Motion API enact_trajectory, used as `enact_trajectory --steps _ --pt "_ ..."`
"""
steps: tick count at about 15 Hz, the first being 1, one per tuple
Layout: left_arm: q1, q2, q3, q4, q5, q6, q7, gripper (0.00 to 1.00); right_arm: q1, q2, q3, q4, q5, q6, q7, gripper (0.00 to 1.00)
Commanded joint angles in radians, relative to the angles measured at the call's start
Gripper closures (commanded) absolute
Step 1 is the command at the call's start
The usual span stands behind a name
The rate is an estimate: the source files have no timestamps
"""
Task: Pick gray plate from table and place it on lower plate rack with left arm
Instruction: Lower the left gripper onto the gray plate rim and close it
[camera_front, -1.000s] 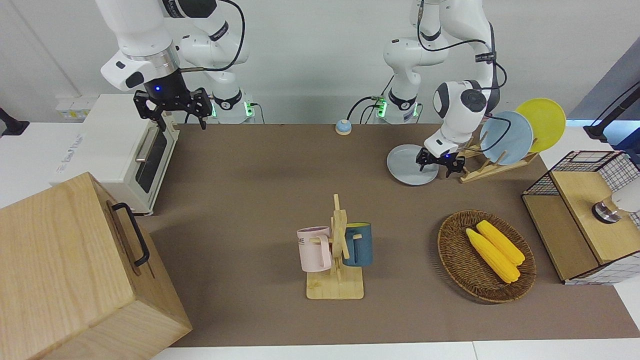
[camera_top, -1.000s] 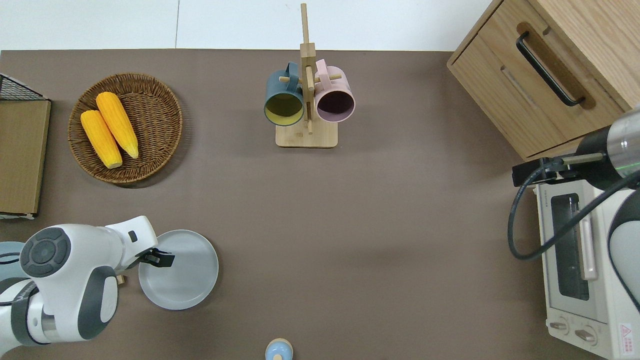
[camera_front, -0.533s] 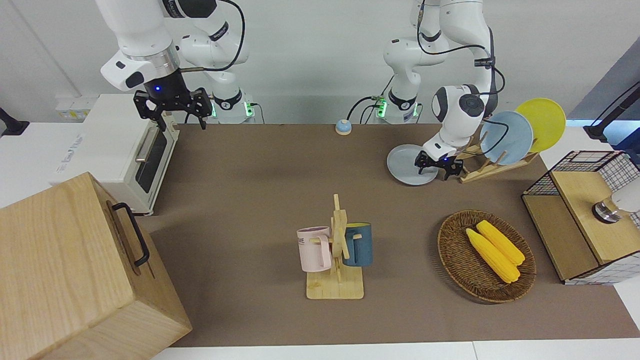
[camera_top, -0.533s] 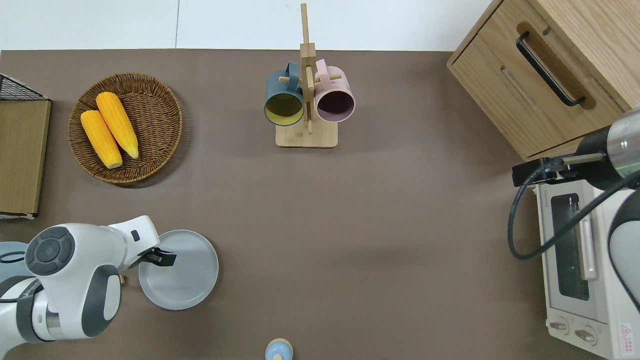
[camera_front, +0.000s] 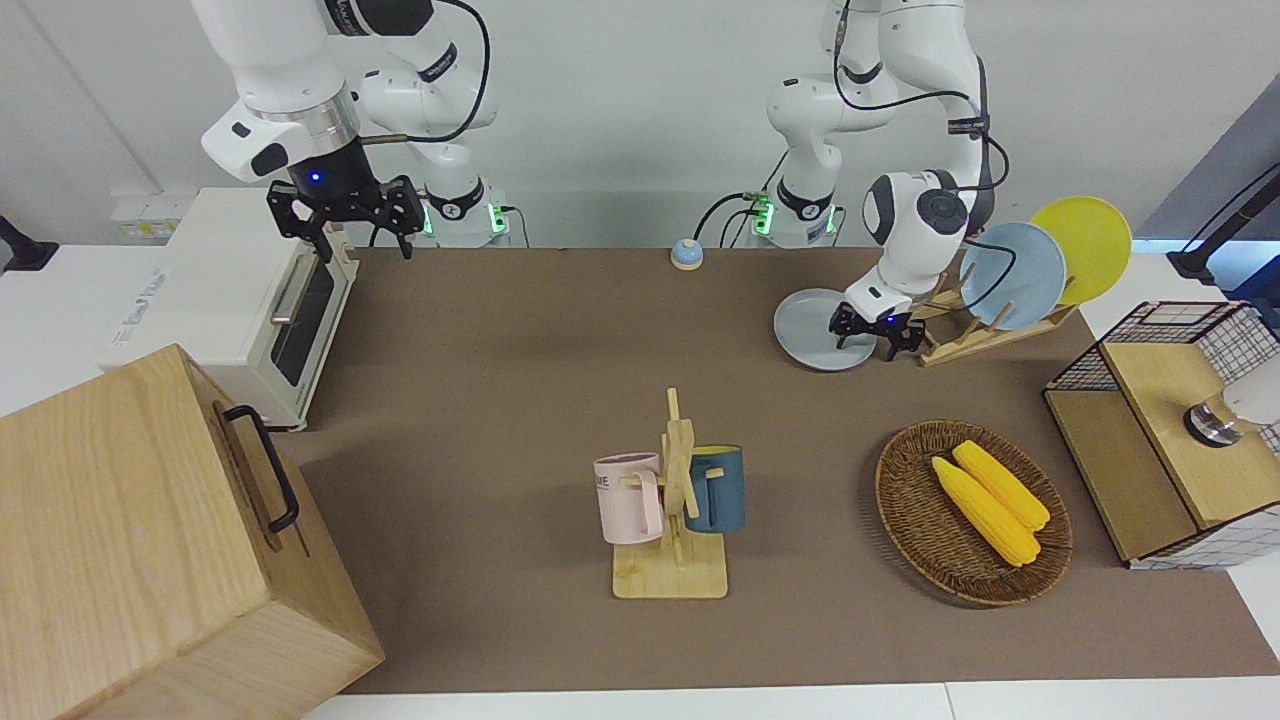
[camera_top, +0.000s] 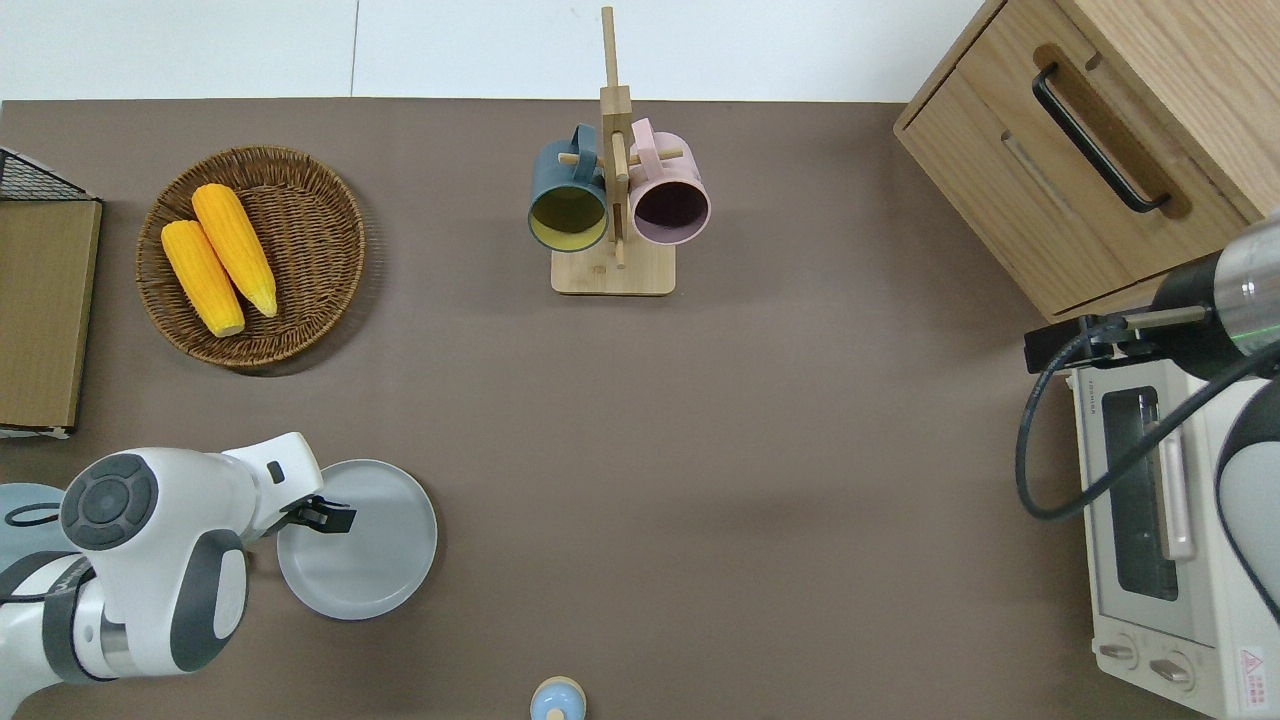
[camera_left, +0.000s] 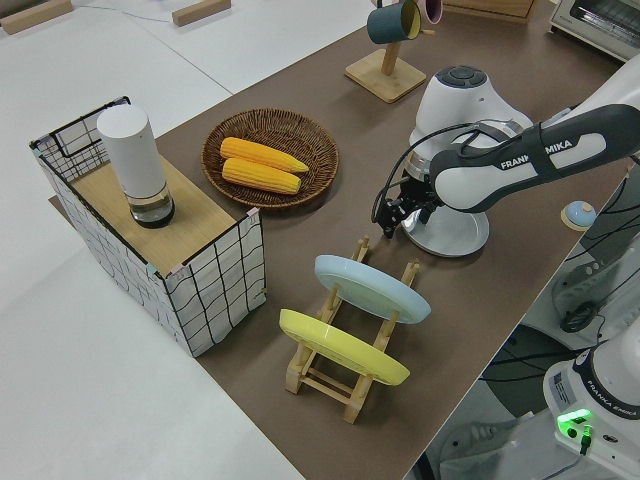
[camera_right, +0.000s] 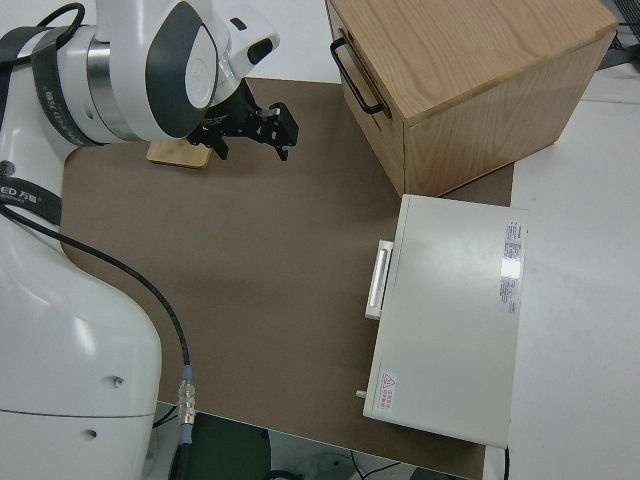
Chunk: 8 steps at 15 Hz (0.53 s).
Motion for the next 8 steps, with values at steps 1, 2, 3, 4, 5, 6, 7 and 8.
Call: enact_trajectory --steps 1,2,3,4,5,6,7,8 --pt "-0.008 -0.007 0.006 -0.019 0.017 0.025 0.000 0.40 -0.022 0.009 0.021 0.020 -0.003 -0.016 0.013 0.017" --pt "-0.008 -0.008 0.006 -0.019 0.017 0.025 0.000 0.56 -0.022 0.009 0.021 0.020 -0.003 -0.016 0.013 0.017" --pt "-0.009 -0.010 0.006 -0.019 0.017 0.025 0.000 0.82 -0.022 0.009 0.021 0.021 -0.003 -0.016 0.013 0.017" --pt "-0.011 -0.011 0.006 -0.019 0.017 0.025 0.002 1.00 -0.022 0.009 0.021 0.020 -0.003 -0.016 0.013 0.017" --pt "-0.011 -0.013 0.005 -0.019 0.017 0.024 0.002 1.00 -0.022 0.009 0.021 0.020 -0.003 -0.016 0.013 0.017" --pt "-0.011 -0.013 0.005 -0.018 0.017 0.022 0.002 1.00 -0.022 0.009 0.021 0.020 -0.003 -0.016 0.013 0.017" --pt "-0.011 -0.013 0.005 -0.018 0.017 0.019 0.002 1.00 -0.022 0.009 0.021 0.020 -0.003 -0.016 0.013 0.017" --pt "-0.009 -0.013 0.005 -0.018 0.017 0.018 0.002 1.00 -0.022 0.009 0.021 0.021 -0.003 -0.016 0.013 0.017"
